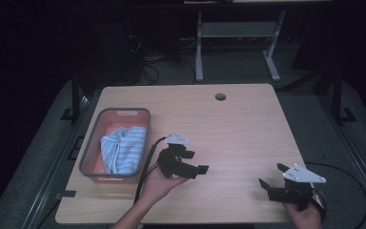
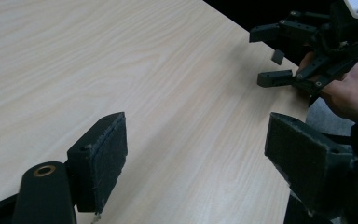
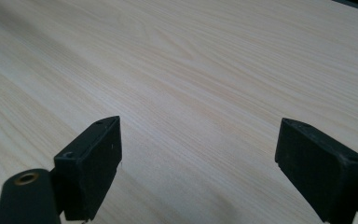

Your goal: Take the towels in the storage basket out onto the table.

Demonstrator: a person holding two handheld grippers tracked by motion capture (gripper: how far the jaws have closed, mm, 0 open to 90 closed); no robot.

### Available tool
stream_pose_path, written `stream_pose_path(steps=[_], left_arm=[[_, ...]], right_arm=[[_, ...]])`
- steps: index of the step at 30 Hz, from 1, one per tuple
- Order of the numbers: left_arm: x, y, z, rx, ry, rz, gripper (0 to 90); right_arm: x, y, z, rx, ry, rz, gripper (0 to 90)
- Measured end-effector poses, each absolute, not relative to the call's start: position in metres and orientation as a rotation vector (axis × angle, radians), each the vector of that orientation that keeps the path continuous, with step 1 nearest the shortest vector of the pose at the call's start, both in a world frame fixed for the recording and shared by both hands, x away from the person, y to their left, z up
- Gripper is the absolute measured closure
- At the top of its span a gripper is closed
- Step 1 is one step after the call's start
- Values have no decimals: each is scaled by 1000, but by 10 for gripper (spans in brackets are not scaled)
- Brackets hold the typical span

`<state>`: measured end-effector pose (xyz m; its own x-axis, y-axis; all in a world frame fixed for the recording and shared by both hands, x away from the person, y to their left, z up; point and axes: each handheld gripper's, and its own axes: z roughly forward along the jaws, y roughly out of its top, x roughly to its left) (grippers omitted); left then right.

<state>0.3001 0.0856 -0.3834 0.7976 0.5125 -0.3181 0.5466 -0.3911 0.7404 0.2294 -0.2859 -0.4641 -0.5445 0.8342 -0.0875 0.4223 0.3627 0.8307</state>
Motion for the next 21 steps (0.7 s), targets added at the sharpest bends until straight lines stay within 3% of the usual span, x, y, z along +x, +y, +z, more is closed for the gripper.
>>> stream_pose_path(steps=[21], left_arm=[[325,110,-349,2081,853,34,217]], right_arm=[[229,-284,-462,1079,2120,1084,142]])
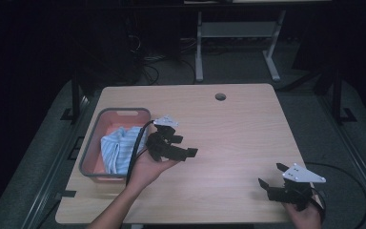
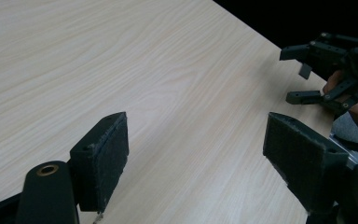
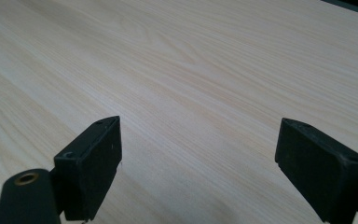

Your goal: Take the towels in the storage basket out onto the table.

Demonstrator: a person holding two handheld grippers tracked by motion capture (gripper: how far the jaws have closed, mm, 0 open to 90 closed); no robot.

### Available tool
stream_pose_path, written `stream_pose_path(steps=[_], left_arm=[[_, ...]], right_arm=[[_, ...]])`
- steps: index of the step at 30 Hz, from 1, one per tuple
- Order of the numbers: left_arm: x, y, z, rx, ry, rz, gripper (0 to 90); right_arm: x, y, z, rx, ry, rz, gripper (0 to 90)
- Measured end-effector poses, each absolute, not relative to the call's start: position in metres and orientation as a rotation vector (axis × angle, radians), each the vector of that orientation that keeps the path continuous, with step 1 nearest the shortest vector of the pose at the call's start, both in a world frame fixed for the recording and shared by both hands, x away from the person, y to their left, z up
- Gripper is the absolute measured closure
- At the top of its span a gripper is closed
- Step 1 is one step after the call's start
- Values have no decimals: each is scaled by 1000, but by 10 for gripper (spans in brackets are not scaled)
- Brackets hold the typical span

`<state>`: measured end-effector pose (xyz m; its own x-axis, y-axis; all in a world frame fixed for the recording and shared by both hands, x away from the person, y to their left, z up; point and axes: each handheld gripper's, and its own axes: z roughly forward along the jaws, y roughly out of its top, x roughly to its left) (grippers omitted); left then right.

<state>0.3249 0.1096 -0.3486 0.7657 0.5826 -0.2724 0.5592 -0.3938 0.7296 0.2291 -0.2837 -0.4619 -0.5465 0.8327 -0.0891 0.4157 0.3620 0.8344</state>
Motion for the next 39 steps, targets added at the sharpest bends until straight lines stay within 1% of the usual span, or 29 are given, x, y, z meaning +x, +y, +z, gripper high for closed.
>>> stream_pose_path(steps=[7,12,16,39], left_arm=[[331,118,-344,2087,888,55,211],[336,130,-340,2086,929,97,211],[339,141,-339,2077,975,136,212],[345,212,-334,2023,1185,263,210]], right_arm=[[228,-283,-461,1087,2120,1086,142],[228,-285,-461,1077,2112,1084,142],[228,-284,-461,1074,2118,1084,141],[229,-282,-461,1063,2131,1076,141]])
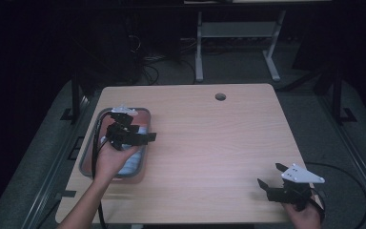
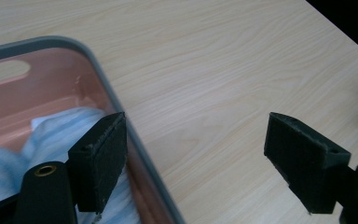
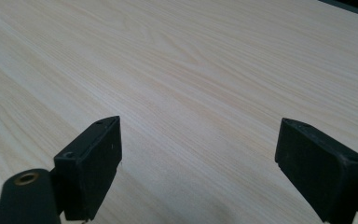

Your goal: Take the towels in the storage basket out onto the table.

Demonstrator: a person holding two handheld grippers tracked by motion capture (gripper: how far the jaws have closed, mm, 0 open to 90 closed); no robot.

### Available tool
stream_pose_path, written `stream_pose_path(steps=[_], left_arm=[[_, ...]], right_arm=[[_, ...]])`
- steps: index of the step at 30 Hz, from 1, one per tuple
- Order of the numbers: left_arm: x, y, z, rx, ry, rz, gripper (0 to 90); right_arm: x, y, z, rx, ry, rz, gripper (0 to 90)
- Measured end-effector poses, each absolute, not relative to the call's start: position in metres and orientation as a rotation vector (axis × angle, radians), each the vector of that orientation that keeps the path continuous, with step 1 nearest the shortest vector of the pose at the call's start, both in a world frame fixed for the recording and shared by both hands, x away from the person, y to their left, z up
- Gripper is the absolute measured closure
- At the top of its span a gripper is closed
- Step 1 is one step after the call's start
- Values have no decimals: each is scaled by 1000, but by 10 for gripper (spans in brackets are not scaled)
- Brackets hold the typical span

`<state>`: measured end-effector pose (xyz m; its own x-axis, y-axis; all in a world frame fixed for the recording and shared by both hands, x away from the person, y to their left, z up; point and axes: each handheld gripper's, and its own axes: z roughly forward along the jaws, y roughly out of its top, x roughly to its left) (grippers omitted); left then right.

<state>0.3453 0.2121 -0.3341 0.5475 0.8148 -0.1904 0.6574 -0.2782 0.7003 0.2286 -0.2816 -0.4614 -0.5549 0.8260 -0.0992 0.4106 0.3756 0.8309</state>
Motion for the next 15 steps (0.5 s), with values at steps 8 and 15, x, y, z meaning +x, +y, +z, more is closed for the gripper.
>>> stream_pose_path(steps=[8,15], left_arm=[[345,234,-339,2002,1254,298,215],[342,250,-344,1988,1311,336,223]], right_arm=[[229,-281,-462,1066,2130,1077,141],[230,-280,-463,1063,2135,1075,142]])
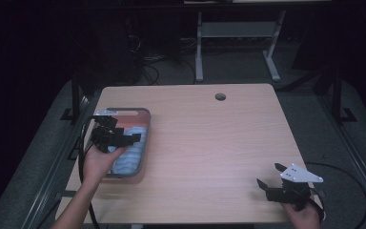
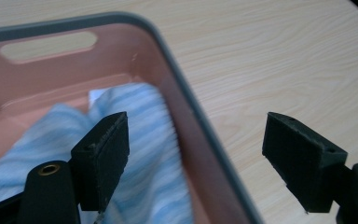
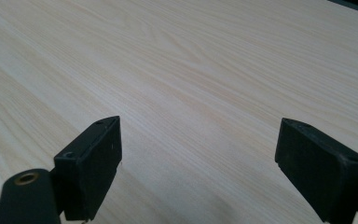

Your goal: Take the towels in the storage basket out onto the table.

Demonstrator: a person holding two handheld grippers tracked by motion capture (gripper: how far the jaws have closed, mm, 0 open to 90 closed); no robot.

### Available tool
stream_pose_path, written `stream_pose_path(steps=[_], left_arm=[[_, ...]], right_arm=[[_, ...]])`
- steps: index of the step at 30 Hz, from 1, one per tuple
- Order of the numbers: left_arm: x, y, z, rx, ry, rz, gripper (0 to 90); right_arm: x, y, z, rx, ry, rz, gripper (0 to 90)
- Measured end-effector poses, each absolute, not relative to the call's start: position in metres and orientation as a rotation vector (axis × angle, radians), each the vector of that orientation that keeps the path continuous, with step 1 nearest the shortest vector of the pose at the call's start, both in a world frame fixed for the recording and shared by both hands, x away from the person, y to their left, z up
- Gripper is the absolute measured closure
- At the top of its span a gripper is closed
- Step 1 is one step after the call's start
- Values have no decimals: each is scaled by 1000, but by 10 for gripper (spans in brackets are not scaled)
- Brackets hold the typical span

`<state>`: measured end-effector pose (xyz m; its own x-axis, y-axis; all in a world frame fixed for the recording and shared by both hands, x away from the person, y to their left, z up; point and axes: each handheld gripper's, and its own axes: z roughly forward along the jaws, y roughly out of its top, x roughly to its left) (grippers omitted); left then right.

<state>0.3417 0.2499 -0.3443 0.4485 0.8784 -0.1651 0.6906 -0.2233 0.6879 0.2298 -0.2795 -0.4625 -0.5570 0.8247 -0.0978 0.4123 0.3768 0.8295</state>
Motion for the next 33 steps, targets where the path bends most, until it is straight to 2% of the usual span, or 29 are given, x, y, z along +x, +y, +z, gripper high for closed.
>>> stream_pose_path(steps=[15,24,33], left_arm=[[349,277,-375,2042,1490,343,231],[359,269,-389,2190,1559,295,249],[377,260,-407,2293,1624,260,338]], right_arm=[[231,-278,-463,1058,2142,1077,142],[232,-277,-463,1054,2144,1078,141],[230,-279,-461,1062,2131,1086,142]])
